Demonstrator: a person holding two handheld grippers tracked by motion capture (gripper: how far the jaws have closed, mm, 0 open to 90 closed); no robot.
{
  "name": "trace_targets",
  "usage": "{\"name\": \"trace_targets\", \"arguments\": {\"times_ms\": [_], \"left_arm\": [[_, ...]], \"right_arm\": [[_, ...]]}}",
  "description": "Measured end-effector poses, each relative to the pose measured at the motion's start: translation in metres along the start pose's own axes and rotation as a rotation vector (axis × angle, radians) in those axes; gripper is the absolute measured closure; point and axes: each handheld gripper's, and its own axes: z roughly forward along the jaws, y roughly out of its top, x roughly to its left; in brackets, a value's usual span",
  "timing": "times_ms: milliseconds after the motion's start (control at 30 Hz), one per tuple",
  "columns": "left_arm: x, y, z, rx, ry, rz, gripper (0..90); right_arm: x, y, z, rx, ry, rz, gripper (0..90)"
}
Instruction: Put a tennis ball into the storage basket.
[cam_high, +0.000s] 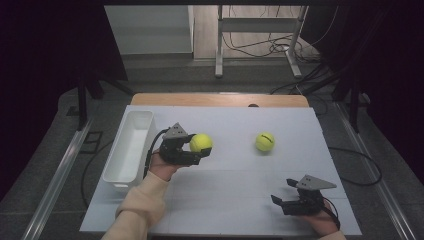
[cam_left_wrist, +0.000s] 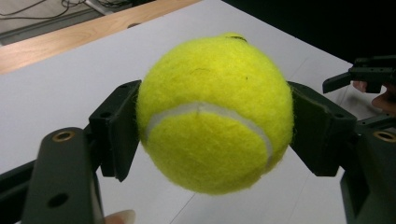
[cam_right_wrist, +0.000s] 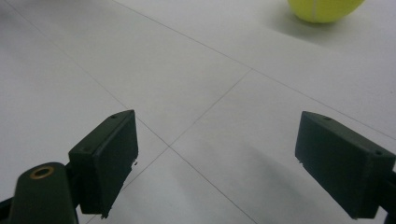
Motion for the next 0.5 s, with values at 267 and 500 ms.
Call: {"name": "trace_targets", "arguments": {"times_ms": [267,500], "left_arm": [[0.004,0.001,-0.005,-0.009,0.009,-0.005,26.1],[0.008,0.002,-0.013,-0.024,0.021,-0.011,26.1]], "right_arm": [[0.000,0.000,0.000,0.000,0.000,0.001,13.7],[0.000,0.000,0.000,0.001,-0.001,0.001,13.8]]}}
